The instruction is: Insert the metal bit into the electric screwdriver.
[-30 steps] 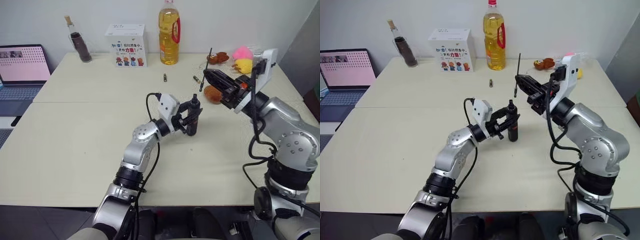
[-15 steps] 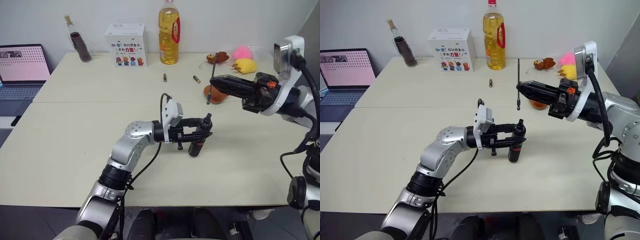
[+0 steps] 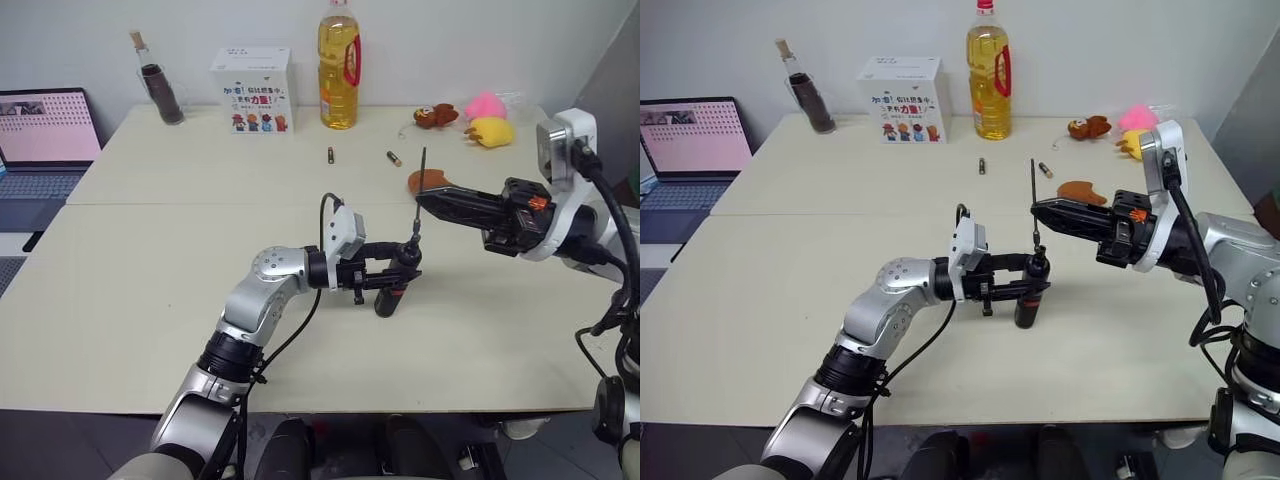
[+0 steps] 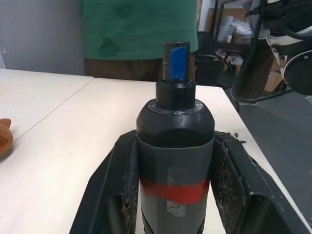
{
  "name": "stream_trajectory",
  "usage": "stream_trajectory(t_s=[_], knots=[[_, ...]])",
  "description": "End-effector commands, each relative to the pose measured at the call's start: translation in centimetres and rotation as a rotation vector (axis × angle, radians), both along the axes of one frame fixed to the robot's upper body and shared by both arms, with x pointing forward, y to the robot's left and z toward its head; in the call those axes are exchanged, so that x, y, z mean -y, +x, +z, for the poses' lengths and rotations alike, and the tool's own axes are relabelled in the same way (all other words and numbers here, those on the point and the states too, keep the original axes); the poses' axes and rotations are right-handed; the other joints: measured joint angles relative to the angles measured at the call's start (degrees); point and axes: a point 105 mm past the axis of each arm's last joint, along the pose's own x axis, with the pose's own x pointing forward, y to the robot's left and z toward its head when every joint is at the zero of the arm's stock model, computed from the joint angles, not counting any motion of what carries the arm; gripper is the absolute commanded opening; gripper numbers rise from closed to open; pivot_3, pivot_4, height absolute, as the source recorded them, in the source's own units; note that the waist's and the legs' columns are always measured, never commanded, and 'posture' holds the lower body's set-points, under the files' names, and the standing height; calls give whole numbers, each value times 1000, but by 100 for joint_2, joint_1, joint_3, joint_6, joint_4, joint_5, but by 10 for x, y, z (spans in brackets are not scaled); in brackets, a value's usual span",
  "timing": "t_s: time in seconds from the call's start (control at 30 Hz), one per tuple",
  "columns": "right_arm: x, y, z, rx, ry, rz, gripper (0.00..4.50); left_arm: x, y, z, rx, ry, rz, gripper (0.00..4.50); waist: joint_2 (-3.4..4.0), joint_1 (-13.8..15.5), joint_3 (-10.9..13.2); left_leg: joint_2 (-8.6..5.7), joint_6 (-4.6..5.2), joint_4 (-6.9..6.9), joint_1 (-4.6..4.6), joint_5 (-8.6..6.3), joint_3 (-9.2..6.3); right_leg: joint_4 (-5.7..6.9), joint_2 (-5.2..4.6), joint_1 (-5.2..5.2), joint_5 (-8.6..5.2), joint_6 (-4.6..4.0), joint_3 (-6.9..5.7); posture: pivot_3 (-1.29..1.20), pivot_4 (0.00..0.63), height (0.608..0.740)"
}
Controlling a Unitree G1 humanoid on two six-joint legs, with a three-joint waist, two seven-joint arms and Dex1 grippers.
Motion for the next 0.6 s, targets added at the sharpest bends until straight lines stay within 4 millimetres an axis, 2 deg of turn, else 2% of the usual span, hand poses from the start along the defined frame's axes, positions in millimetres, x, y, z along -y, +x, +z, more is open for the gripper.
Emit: stream_trajectory(t_s=[0.03, 0.6], knots=[[-2, -5, 5, 50, 9, 0, 32, 1, -6, 12, 41, -37, -25, 1689, 0, 1, 0, 0, 0, 0, 0, 0, 0, 0, 0, 0, 0, 0, 0, 0, 150, 740], [4, 3, -4, 41, -3, -27, 32, -1, -11, 11, 42, -32, -37, 1689, 0, 1, 0, 0, 0, 0, 0, 0, 0, 0, 0, 0, 0, 0, 1, 0, 150, 740]])
